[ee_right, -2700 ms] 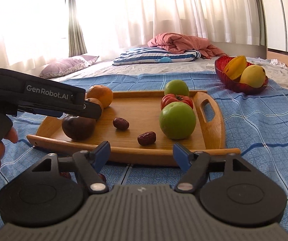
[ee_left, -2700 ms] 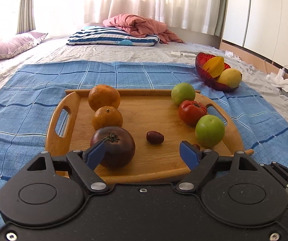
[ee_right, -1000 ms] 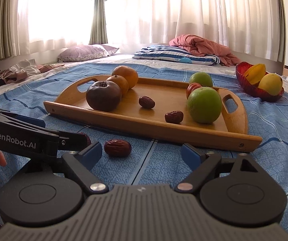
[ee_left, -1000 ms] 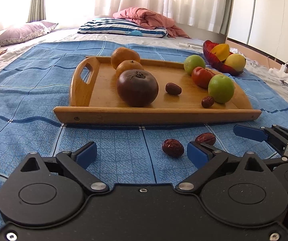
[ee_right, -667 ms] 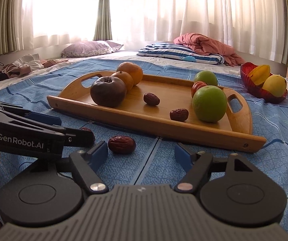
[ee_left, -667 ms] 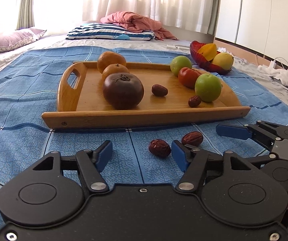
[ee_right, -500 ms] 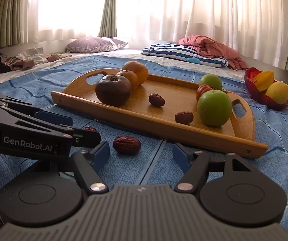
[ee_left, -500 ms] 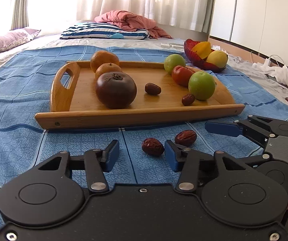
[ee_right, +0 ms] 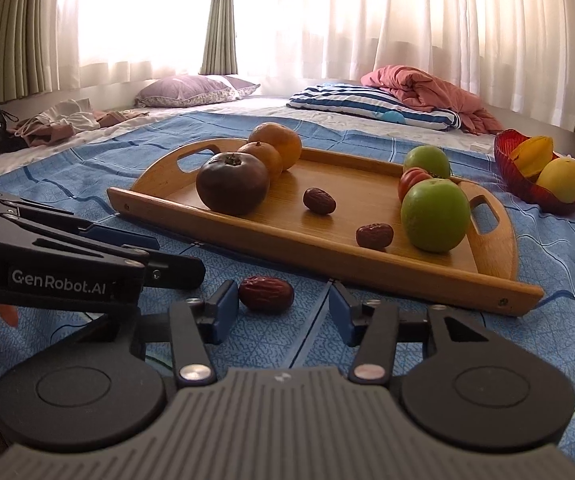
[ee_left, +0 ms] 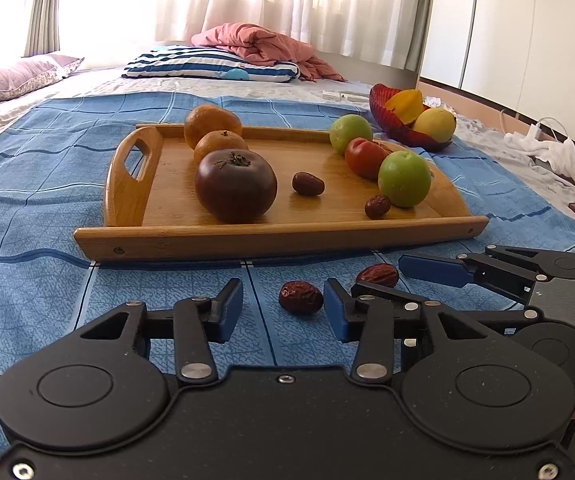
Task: Organize fruits
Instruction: 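Grasp a red date with the right tool while the left tool grasps another date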
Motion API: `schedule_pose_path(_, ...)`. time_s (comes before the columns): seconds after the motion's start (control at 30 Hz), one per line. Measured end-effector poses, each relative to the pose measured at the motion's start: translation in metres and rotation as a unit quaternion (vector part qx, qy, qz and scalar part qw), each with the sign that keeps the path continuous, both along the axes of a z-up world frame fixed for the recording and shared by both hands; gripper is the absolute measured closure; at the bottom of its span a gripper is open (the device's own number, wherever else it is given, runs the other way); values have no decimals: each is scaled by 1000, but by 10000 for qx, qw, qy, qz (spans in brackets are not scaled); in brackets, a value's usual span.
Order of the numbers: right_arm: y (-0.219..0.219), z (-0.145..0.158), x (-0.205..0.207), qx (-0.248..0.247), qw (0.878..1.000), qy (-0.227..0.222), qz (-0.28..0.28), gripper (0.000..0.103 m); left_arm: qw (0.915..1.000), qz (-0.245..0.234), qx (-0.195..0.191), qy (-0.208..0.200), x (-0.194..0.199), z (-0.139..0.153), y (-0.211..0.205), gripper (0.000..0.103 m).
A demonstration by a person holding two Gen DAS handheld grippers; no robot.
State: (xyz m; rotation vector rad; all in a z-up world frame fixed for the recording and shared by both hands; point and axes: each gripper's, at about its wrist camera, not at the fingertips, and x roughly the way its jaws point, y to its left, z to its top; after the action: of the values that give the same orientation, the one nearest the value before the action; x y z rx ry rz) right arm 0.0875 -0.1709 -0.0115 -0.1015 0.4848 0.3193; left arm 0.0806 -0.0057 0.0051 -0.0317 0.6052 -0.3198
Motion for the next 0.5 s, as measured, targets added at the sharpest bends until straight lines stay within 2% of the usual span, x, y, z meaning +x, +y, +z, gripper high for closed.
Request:
schedule_pose_path(0.2,-4,-1,1,107,9999,83,-46,59,10000,-14,1,-5,1,0,0,61)
schedule_pose_path(0.5,-13,-3,0,410,9991,114,-63,62,9999,-47,61,-89,-4,3,2,61)
